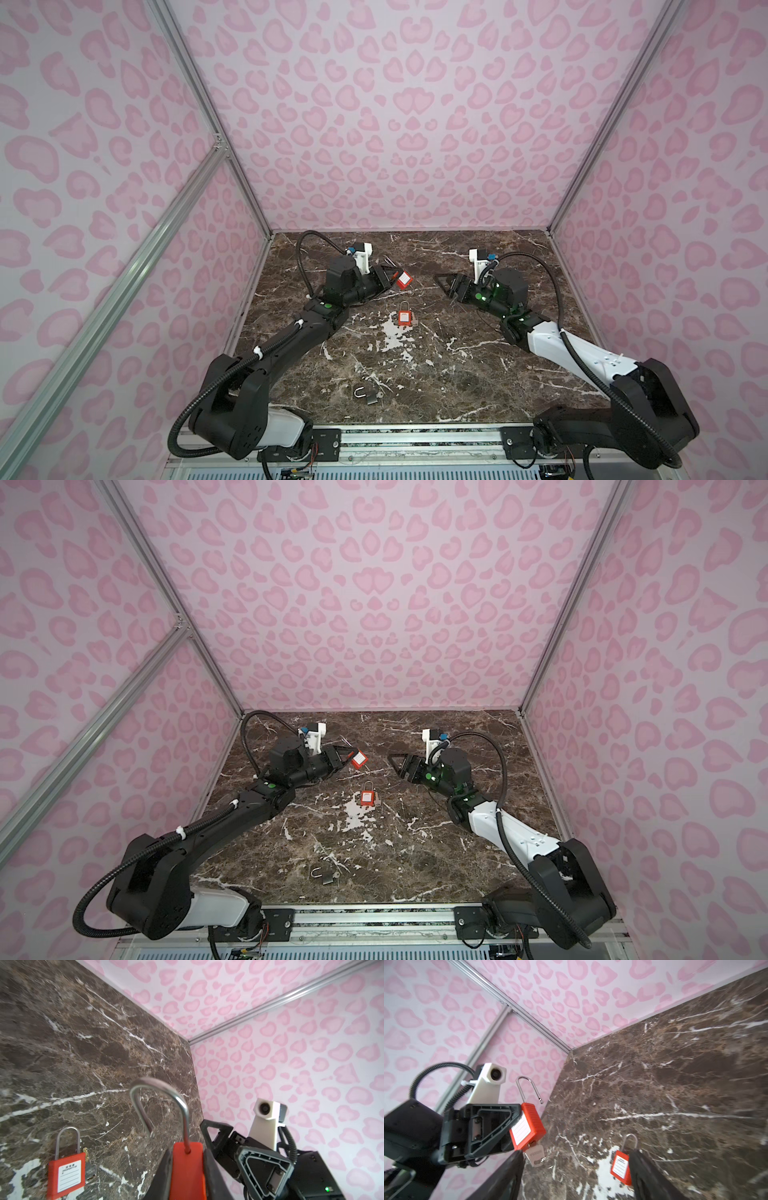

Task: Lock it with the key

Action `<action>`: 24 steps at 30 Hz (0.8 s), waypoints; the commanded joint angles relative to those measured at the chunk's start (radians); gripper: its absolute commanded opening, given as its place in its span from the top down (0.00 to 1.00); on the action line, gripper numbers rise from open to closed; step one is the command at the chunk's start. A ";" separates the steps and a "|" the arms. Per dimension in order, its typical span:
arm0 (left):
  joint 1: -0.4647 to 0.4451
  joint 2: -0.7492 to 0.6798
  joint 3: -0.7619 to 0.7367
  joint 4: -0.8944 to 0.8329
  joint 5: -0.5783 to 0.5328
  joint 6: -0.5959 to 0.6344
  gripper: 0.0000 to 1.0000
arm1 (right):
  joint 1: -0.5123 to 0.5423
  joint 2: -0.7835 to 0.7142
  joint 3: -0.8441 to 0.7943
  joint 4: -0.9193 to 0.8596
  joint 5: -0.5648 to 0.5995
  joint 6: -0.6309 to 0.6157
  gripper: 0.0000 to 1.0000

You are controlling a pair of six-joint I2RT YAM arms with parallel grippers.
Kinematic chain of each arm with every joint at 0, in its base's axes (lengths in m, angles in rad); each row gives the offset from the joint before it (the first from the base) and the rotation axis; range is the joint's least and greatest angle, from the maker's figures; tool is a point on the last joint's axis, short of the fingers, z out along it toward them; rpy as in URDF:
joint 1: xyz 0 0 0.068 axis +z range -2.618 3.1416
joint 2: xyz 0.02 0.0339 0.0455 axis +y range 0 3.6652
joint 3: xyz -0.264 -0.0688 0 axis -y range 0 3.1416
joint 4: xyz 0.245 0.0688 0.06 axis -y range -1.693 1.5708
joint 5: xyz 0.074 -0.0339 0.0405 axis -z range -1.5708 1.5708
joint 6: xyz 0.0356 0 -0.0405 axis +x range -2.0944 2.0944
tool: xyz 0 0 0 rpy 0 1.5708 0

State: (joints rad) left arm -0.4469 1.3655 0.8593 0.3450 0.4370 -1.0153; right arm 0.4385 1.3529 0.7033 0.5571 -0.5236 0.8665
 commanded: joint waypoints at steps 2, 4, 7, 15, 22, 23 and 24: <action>0.007 -0.060 -0.060 0.179 -0.103 -0.116 0.96 | 0.017 0.075 -0.039 0.396 -0.042 0.301 0.22; 0.007 -0.077 -0.077 0.201 -0.120 -0.129 0.96 | 0.041 0.119 -0.043 0.482 -0.034 0.353 0.22; 0.008 -0.093 -0.082 0.206 -0.127 -0.132 0.96 | 0.084 0.194 -0.017 0.572 -0.046 0.410 0.24; 0.015 -0.098 -0.076 0.215 -0.101 -0.152 0.96 | 0.156 0.408 0.023 0.953 -0.004 0.645 0.28; 0.017 -0.106 -0.082 0.214 -0.104 -0.146 0.96 | 0.197 0.450 0.042 0.965 -0.003 0.658 0.30; 0.017 -0.105 -0.082 0.215 -0.104 -0.147 0.96 | 0.203 0.450 0.045 0.947 -0.009 0.654 0.30; 0.017 -0.103 -0.083 0.217 -0.103 -0.148 0.96 | 0.209 0.453 0.050 0.939 -0.012 0.650 0.29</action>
State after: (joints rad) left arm -0.4320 1.2694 0.7784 0.4980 0.3332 -1.1580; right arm 0.6369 1.7969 0.7448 1.4612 -0.5274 1.5108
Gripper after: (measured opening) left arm 0.226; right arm 0.703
